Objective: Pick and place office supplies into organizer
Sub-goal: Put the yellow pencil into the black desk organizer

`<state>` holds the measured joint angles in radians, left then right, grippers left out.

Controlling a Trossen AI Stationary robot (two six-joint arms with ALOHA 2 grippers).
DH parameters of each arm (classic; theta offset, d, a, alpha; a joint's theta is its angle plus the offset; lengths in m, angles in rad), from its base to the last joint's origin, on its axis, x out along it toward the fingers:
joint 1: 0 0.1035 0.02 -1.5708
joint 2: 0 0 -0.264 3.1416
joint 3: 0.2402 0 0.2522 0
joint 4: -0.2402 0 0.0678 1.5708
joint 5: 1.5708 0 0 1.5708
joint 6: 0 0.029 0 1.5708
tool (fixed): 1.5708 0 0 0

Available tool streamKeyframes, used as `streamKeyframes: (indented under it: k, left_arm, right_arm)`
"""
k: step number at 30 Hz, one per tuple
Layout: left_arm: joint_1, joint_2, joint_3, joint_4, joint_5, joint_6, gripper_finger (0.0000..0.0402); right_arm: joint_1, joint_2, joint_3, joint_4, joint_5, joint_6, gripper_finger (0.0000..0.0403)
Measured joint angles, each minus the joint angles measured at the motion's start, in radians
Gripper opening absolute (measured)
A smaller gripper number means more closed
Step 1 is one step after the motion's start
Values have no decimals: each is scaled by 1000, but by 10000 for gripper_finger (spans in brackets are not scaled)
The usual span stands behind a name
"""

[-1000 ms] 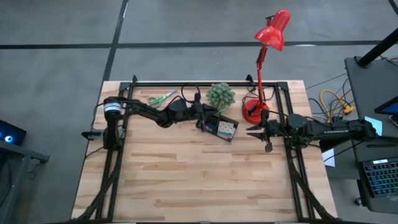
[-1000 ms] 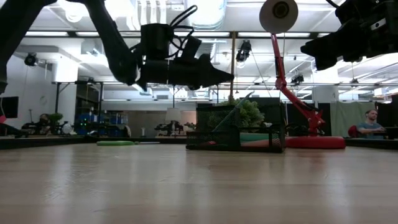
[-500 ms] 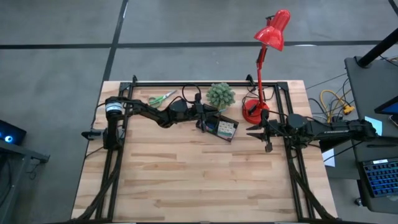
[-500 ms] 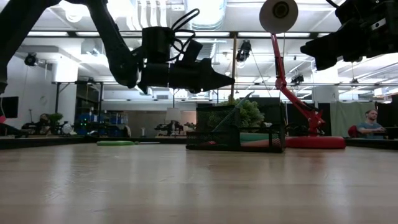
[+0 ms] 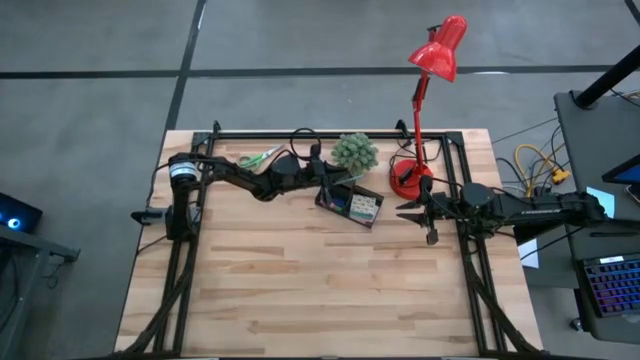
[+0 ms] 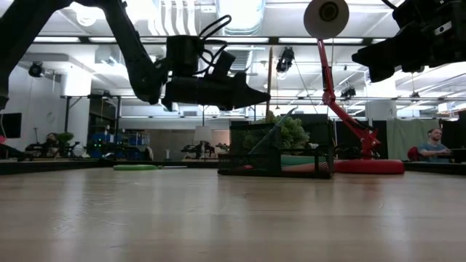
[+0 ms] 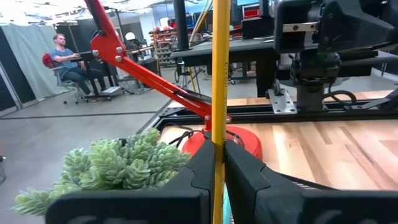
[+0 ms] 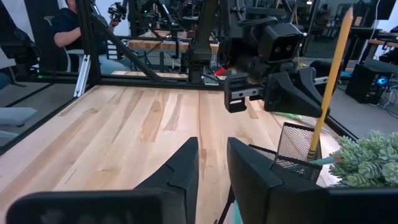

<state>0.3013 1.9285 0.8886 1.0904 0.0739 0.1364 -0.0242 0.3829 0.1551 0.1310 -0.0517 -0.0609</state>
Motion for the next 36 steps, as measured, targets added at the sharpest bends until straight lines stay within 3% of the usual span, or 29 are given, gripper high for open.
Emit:
streamKeyframes:
  k: [36]
  left_arm:
    - [26,0,-13,-144,-12,54,6]
  right_arm:
    - [0,0,0,0,0,0,74]
